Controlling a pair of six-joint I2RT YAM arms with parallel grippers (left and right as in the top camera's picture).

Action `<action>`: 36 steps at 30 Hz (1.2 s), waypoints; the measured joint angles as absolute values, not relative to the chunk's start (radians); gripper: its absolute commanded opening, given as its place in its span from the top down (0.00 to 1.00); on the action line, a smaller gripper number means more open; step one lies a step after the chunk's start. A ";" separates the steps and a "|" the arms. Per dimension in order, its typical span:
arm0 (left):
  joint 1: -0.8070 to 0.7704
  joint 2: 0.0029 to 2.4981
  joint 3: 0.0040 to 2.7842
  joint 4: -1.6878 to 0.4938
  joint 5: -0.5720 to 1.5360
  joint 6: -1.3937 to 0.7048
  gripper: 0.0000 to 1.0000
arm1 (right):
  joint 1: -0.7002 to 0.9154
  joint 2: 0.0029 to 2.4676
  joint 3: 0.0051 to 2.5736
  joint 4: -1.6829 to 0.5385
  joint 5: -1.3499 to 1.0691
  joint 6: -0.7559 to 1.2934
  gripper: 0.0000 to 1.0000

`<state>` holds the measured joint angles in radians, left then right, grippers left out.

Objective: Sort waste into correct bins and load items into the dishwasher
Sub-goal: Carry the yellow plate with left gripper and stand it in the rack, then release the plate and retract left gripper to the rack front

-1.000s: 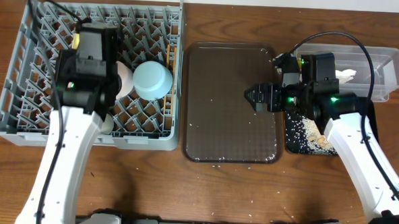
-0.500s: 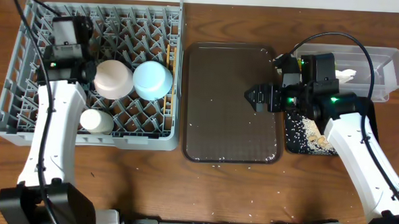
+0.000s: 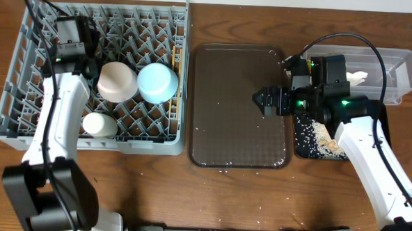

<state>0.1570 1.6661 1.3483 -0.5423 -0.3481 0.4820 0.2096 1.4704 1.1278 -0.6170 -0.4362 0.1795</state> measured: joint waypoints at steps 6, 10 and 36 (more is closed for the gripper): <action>0.157 1.713 1.348 -0.533 -0.347 0.496 0.79 | 0.210 1.470 1.128 -0.618 -0.436 0.179 0.01; 0.157 1.712 1.348 -0.530 -0.346 0.499 0.60 | 0.210 1.470 1.128 -0.618 -0.436 0.179 0.01; 0.157 1.447 1.348 -0.574 -0.093 0.275 0.10 | 0.210 1.470 1.128 -0.632 -0.435 0.179 0.01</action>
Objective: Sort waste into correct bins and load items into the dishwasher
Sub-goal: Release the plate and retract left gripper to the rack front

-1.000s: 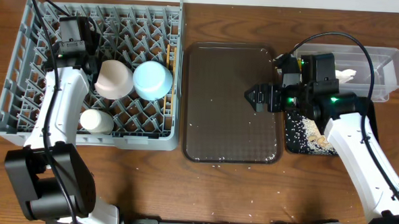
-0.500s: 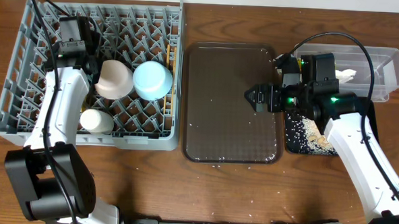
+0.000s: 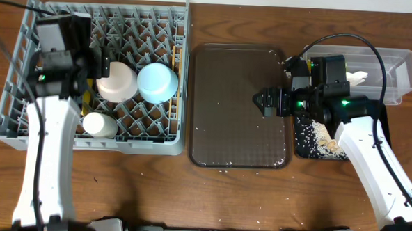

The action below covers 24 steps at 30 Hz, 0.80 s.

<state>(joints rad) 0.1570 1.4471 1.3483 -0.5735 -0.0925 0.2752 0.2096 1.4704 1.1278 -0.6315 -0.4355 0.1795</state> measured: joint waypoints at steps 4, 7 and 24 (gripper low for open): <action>0.157 1.340 1.348 -0.636 0.006 0.184 0.10 | 0.210 1.470 1.128 -0.632 -0.432 0.179 0.01; 0.157 1.256 1.349 -0.714 0.086 0.127 0.11 | 0.210 1.470 1.128 -0.632 -0.417 0.179 0.01; 0.072 0.712 1.353 -0.955 0.399 0.141 0.02 | 0.209 1.095 1.126 -0.627 -0.353 0.179 0.01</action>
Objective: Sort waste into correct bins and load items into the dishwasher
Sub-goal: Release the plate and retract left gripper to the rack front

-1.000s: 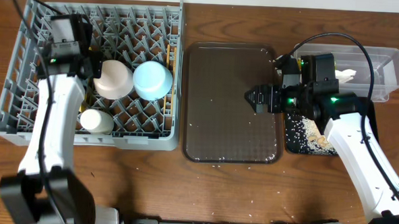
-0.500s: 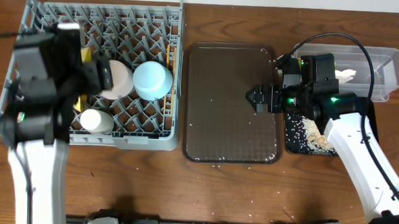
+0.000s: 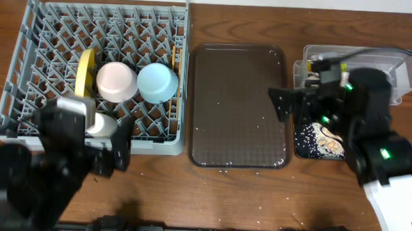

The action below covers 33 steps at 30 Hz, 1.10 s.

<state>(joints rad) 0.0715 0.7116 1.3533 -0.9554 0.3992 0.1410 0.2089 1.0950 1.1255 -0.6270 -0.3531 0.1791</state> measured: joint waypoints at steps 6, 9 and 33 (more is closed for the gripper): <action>0.064 0.686 1.355 -1.026 0.410 0.155 0.02 | 0.209 1.006 1.126 -0.628 -0.348 0.179 0.01; 0.064 0.689 1.355 -1.040 0.410 0.155 0.02 | 0.209 1.006 1.126 -0.630 -0.347 0.179 0.01; 0.043 0.688 1.347 -1.001 0.397 0.160 0.01 | 0.209 1.006 1.126 -0.777 -0.343 0.179 0.01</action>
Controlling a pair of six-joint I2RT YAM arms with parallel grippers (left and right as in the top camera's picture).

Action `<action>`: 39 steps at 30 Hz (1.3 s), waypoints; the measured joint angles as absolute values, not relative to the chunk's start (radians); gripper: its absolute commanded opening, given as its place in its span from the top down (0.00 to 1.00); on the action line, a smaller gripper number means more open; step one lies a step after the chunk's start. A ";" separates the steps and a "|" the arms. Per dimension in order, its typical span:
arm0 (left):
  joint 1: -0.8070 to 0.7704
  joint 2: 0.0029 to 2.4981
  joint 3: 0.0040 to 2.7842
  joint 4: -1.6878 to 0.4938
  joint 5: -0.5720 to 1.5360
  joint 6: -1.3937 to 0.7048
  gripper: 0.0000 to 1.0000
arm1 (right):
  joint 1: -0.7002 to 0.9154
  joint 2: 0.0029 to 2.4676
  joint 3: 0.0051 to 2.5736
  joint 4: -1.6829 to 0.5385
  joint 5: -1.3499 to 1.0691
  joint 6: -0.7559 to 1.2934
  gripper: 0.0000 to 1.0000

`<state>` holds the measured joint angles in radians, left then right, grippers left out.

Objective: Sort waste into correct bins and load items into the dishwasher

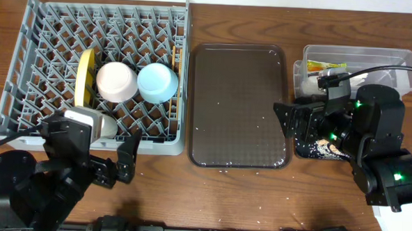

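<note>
The grey dishwasher rack (27, 66) at the left holds an upright yellow plate (86, 74), a pinkish-white bowl (117, 82), a light blue bowl (157, 82), a wooden utensil (175, 58) and a white cup (108, 127) half hidden by my left arm. My left gripper (119, 164) hangs off the rack's front edge, fingers apart and empty. Off the right edge of the bare brown tray (238, 106), my right gripper (286, 119) holds nothing, its jaws unclear. Behind it, a black bin (314, 149) of rice scraps is mostly hidden.
A clear plastic bin (376, 57) with wrappers stands at the back right. Both arms loom large, close under the camera: the left covers the front left corner, the right the table's right side. Rice grains speckle the tray and the wood in front of it.
Both arms have shifted slightly: the left gripper now lies a little farther front, the right one lower and farther right, off the tray's edge. Rack, tray and bins are unchanged.
At first my left arm reached over the rack's back left while my right gripper hovered over the tray's right side. Then a yellow plate showed at the left gripper. After that the plate stood alone in the rack, and both arms were pulled back toward the front.
</note>
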<state>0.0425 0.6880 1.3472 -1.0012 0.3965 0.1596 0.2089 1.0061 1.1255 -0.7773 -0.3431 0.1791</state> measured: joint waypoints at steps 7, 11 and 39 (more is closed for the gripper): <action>0.043 0.607 1.090 -0.608 0.279 0.042 0.01 | 0.209 1.006 1.126 -0.845 -0.343 0.179 0.01; 0.043 0.483 0.868 -0.419 0.244 -0.002 0.01 | 0.209 1.007 1.125 -0.868 -0.342 0.179 0.01; 0.043 0.010 0.009 0.006 0.095 -0.027 0.01 | 0.209 1.007 1.125 -0.872 -0.340 0.179 0.01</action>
